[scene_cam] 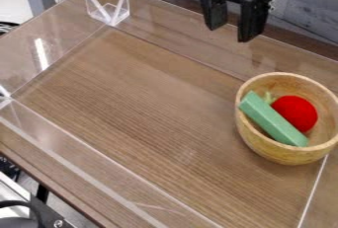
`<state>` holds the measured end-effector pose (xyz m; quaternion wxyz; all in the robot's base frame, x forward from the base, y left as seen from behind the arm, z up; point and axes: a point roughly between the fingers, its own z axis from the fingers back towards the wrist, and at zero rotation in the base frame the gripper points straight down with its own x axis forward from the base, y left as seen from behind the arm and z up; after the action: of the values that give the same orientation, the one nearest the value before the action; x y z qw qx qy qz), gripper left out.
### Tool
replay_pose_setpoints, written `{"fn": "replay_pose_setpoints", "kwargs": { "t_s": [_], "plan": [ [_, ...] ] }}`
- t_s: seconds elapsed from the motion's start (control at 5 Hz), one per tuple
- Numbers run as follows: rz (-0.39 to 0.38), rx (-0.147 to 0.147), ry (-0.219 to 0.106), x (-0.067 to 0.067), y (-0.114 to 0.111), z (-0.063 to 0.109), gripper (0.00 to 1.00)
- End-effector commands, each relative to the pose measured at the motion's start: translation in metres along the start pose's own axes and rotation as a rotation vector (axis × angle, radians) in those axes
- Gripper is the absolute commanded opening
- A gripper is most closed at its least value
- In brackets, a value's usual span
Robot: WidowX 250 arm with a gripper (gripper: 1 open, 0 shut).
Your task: Put the green stick in the brown bowl
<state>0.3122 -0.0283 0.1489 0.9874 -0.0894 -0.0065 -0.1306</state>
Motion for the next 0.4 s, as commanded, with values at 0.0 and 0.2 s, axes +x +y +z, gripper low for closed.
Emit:
{"fn": "replay_pose_setpoints", "kwargs": {
  "t_s": [0.0, 0.2],
  "plan": [
    [0.028, 0.029, -0.082, -0.0084, 0.0129, 0.0214, 1.0],
    [0.044, 0.039, -0.109, -0.0091, 0.0172, 0.0152, 1.0]
  ]
}}
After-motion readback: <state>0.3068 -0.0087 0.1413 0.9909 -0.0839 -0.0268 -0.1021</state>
